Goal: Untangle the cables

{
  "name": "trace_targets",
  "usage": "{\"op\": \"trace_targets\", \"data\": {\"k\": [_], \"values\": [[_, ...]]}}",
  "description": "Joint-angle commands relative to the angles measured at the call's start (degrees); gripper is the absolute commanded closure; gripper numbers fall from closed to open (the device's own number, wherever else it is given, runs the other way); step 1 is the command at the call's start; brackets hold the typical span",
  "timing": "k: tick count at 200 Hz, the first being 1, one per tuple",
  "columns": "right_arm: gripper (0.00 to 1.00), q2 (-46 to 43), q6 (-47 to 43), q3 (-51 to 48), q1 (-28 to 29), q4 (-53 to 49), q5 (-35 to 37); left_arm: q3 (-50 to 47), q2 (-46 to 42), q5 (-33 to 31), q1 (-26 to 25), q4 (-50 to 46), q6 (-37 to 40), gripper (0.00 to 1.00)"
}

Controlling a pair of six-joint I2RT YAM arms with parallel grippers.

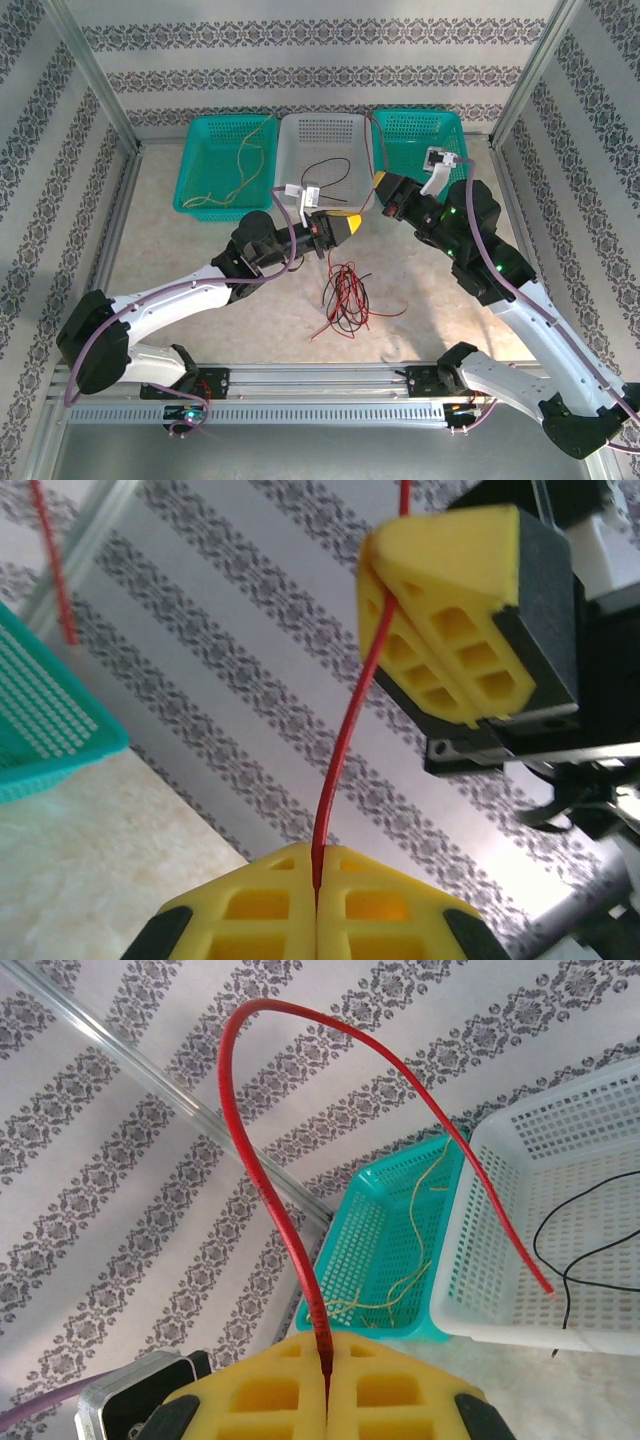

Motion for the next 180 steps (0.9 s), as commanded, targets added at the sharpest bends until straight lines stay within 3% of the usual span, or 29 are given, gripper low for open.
{"op": "trace_targets", "data": {"k": [1,21,35,88,114,180], "values": [[1.0,-1.5,0.5,0.5,-2.1,4.0,1.0,-1.8,-1.8,-5.2,-1.0,-3.4,1.2,0.82],[1.0,-0.9,-1.6,3.1,-5.4,-1.0,-0.3,-2.8,-4.1,-6.0,-1.0,-6.1,3.0,0.51],[1.0,1.3,-5.6,8.0,-9.0,-8.4,-0.4,-2.3,-7.3,-9.4,-1.1,-13.0,6.4,0.34],[1.0,14.7,-18.0,26.2,-23.0,-27.3,-1.3,4.7,-18.5,-28.0,-0.7,-40.5,21.8,0.03],[1.0,21.2,-23.9,31.0,-25.4,-29.7,2.8,5.6,-20.3,-29.5,-0.4,-44.8,24.4,0.0],[1.0,39.1,-34.0,44.6,-28.0,-33.4,11.6,8.2,-17.6,-29.9,0.4,-55.1,21.4,0.0]]}}
